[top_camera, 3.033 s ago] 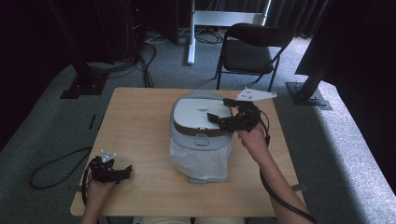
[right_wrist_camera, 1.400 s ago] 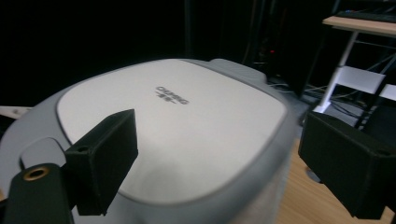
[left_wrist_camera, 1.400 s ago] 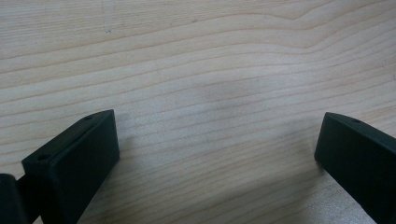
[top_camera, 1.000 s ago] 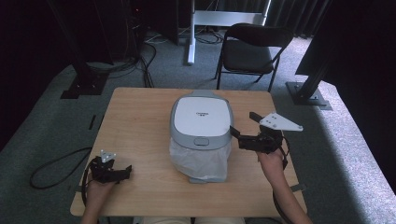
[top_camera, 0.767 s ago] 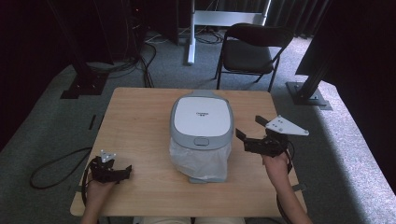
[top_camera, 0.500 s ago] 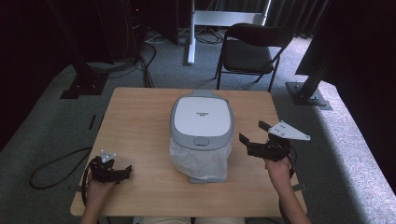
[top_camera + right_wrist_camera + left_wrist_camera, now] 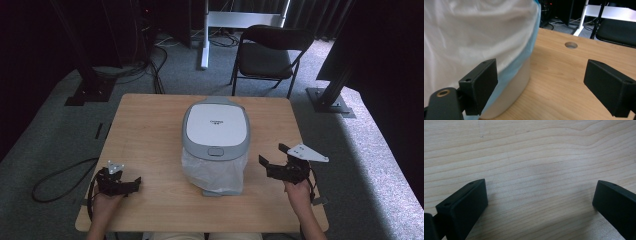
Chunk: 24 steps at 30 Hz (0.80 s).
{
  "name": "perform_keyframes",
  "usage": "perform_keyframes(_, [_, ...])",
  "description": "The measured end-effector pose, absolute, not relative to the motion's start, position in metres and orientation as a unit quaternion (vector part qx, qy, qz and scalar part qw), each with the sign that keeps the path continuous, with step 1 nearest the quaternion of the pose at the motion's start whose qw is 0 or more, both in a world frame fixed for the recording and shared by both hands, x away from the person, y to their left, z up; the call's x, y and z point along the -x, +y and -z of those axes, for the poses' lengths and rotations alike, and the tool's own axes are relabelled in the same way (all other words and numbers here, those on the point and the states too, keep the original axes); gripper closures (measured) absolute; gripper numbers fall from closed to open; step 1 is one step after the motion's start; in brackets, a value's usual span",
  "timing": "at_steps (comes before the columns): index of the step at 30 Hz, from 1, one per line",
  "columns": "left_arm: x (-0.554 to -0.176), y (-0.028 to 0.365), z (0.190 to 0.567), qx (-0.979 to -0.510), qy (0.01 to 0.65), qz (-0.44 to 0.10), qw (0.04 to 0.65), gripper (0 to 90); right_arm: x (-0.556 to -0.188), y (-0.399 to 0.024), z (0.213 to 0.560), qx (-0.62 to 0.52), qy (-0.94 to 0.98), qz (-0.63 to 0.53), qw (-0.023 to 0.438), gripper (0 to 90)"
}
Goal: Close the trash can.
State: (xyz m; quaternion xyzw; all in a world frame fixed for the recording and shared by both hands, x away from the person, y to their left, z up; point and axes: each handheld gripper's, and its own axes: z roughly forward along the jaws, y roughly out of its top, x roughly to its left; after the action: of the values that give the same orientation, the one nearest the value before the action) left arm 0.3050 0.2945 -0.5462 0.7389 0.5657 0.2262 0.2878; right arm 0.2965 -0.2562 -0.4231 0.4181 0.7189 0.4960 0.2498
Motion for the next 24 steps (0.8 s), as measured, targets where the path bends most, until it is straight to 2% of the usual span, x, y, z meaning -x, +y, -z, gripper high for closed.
perform_keyframes(24, [-0.305, 0.295, 0.546, -0.739, 0.565, -0.226, 0.287, 0.0, -0.280, -0.298, 0.490, -0.490, 0.716, -0.436, 0.240, 11.2])
